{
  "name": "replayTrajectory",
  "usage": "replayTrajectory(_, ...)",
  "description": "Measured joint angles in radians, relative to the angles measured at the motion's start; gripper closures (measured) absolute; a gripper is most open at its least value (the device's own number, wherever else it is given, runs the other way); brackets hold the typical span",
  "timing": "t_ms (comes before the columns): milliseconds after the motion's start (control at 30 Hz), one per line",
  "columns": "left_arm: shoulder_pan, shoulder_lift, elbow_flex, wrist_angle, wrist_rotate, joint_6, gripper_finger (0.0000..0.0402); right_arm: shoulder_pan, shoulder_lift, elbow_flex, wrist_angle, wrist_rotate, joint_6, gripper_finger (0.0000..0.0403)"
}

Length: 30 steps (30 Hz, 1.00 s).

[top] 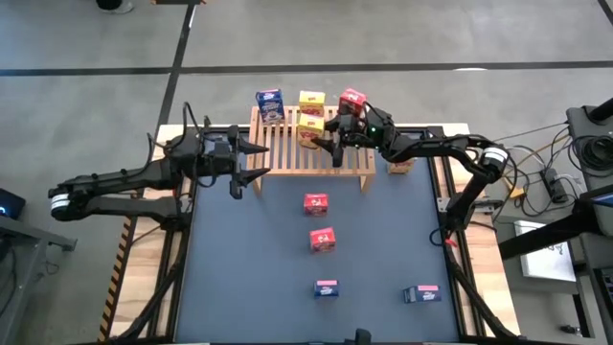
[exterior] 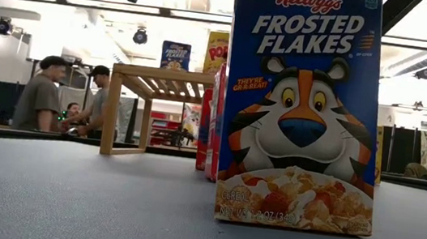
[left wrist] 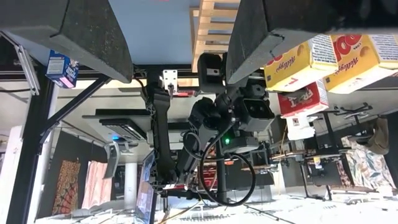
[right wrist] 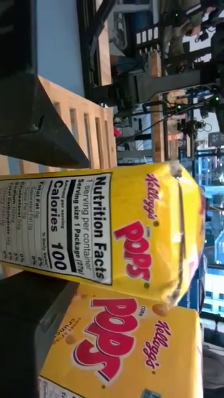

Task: Stack cereal on shelf
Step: Put the left yellow cereal box on the shelf aligned with the other yellow cereal box

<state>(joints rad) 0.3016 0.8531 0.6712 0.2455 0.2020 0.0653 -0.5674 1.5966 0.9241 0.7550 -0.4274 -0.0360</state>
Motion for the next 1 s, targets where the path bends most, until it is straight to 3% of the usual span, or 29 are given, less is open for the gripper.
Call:
replayTrajectory(500, 0.000, -0.001, 0.000, 0.001, 0.000, -0.067, 0.0159, 0.021, -0.053, 0.000, -0.001, 0.001, 0.036, 0.0133)
replayTrajectory(1000, -0.001, 0.000, 0.000, 0.001, 0.000, -0.119, 0.0159, 0.046, -0.195, 0.000, -0.228, 0.091, -0.061, 0.0131)
